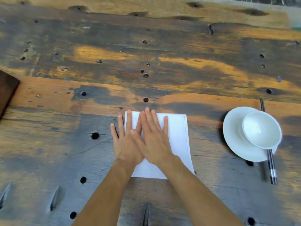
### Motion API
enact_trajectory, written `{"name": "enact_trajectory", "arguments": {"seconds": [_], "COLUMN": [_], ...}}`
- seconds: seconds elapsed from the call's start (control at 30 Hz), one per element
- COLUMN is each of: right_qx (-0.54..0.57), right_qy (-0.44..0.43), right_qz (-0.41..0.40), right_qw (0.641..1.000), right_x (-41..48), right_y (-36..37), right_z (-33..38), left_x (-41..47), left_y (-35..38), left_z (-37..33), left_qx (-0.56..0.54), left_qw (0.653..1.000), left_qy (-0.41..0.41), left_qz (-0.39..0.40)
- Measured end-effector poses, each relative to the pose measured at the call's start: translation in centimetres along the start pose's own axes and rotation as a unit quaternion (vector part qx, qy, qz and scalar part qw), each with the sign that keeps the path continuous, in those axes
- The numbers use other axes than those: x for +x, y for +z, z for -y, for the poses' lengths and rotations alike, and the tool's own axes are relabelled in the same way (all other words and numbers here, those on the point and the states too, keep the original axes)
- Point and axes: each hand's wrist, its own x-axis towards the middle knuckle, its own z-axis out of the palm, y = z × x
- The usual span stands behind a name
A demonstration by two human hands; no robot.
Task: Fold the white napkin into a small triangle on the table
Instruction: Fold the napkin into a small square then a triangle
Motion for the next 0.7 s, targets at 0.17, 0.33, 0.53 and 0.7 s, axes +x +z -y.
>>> {"name": "enact_trajectory", "arguments": {"seconds": [0.17,0.33,0.53,0.7], "right_qx": [-0.037,-0.061,-0.114,-0.084], "right_qy": [0.002,0.079,0.081,0.07], "right_qz": [0.038,-0.003,-0.014,-0.05], "right_qw": [0.999,0.995,0.99,0.993], "right_x": [1.5,-0.8,-1.4,-3.3], "right_y": [0.8,0.3,-0.1,0.9], "right_z": [-2.3,-6.2,-7.8,-5.3], "left_x": [0.2,-0.1,-0.2,-0.1], "left_y": [0.1,0.1,0.1,0.4], "left_z": [-0.2,0.1,0.0,-0.1], "left_qx": [-0.01,-0.028,-0.047,-0.046], "left_qw": [1.0,0.999,0.998,0.997], "left_qy": [-0.009,0.0,0.002,-0.002], "left_qz": [-0.007,-0.03,-0.046,-0.056]}}
